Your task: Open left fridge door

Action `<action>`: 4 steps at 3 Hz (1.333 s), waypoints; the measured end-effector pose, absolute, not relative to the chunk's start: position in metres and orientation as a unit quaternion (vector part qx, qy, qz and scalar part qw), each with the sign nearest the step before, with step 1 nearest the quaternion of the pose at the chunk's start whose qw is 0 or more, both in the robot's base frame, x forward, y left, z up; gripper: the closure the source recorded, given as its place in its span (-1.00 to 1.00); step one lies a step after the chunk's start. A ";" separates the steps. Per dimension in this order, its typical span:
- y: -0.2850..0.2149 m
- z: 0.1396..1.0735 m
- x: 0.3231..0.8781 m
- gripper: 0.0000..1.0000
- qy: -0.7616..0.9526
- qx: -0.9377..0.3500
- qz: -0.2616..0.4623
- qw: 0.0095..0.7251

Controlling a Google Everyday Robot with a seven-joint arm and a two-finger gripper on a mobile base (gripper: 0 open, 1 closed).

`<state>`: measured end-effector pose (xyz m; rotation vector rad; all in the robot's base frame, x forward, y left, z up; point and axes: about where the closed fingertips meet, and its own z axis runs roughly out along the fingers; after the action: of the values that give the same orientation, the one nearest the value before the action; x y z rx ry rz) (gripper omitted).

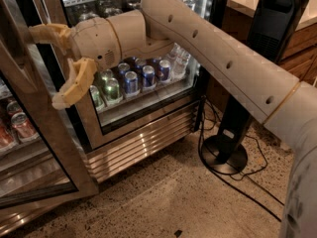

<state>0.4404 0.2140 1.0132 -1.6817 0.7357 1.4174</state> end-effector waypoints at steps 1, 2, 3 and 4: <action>0.213 1.012 0.436 -1.00 0.285 -0.671 0.563 0.390; 0.212 1.011 0.428 -1.00 0.277 -0.678 0.564 0.383; 0.209 1.011 0.424 -1.00 0.271 -0.683 0.563 0.379; 0.204 1.010 0.414 -1.00 0.261 -0.692 0.563 0.368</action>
Offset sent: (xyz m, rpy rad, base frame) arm -0.1725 0.0140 -0.0480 -0.1696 -0.0390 0.6917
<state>0.4142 0.2039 1.0102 -1.7775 0.6707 1.4458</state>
